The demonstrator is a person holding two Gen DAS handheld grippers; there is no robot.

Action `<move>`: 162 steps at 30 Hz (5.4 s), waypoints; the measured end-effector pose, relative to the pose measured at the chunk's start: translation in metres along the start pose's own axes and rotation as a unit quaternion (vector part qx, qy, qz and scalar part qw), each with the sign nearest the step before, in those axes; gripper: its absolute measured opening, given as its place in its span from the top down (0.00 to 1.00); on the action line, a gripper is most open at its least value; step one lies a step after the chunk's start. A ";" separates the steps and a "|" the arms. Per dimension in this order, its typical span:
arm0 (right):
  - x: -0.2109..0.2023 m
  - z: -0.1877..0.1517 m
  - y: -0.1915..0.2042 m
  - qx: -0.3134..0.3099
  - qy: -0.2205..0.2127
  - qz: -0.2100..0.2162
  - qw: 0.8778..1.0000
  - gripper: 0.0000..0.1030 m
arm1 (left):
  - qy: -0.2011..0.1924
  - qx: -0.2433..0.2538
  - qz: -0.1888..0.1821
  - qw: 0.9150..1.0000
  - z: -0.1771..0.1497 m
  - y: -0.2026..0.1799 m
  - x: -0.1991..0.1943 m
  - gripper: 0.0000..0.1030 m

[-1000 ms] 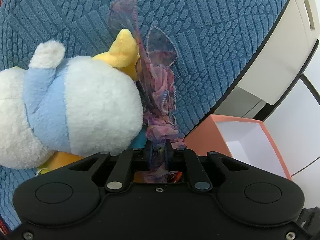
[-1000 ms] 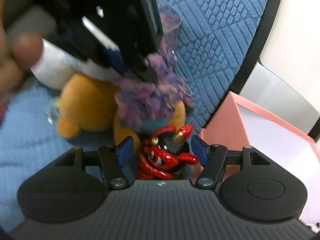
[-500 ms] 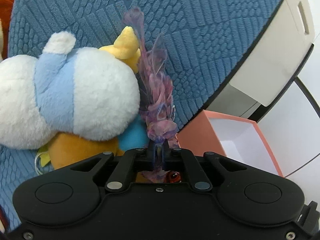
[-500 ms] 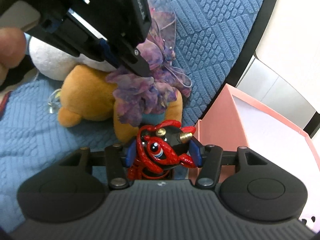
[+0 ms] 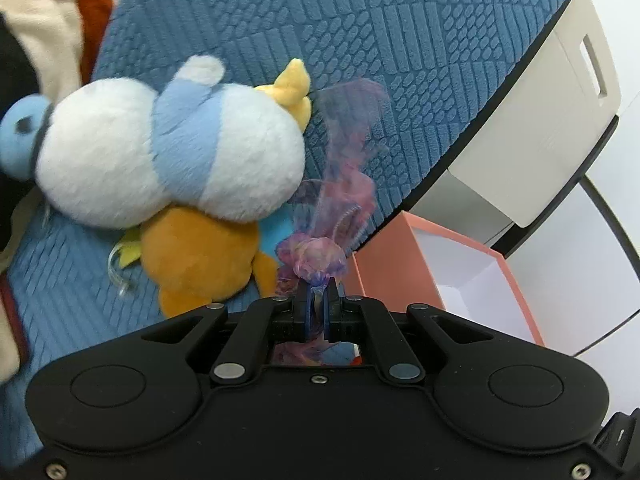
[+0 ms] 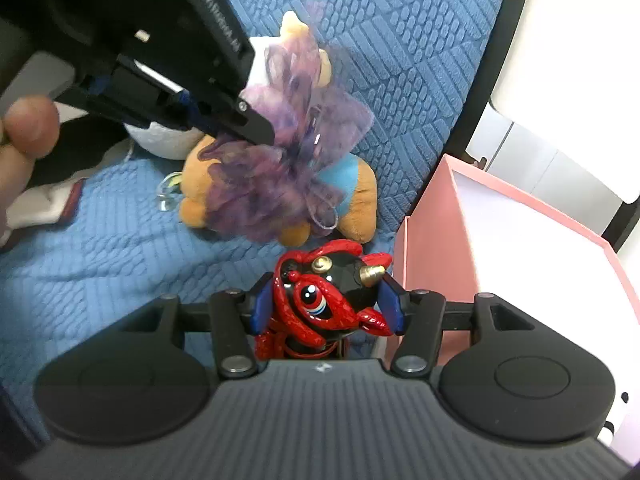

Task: Organize objects
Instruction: 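Close the right gripper on the red lion figure while the left grasps the purple tulle, then lift the lion with the right gripper while the left pulls the tulle off the duck, then hold the lion in the right gripper and bring it beside the left gripper's tulle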

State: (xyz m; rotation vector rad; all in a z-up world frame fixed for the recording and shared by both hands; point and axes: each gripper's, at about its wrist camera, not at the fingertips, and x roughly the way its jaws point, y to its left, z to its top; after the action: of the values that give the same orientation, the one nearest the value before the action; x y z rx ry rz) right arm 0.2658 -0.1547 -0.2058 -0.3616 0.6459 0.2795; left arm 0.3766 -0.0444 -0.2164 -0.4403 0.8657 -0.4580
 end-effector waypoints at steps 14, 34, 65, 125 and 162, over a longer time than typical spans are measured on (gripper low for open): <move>-0.044 -0.032 0.006 0.023 0.026 0.022 0.999 0.44 | 0.044 0.014 0.031 0.998 -0.054 -0.006 -0.036 0.95; -0.048 -0.058 0.025 -0.017 0.010 0.042 0.999 0.42 | 0.140 -0.019 0.133 0.981 -0.076 0.012 0.007 0.48; -0.023 -0.073 0.018 0.035 0.020 0.075 0.996 0.37 | 0.130 -0.024 0.152 0.980 -0.079 0.009 0.026 0.89; -0.077 0.056 -0.082 0.167 0.016 0.161 0.973 0.51 | 0.032 -0.043 0.080 0.995 -0.013 -0.044 -0.078 0.87; 0.083 0.021 -0.063 0.425 0.175 0.036 0.887 0.38 | 0.077 -0.077 0.097 0.989 -0.043 0.023 -0.005 0.87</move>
State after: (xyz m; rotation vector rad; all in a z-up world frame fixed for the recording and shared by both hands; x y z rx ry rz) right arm 0.3634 -0.1908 -0.2280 0.4735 1.0699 -0.0226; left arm 0.3444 -0.0304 -0.2499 -0.4622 1.0865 -0.2491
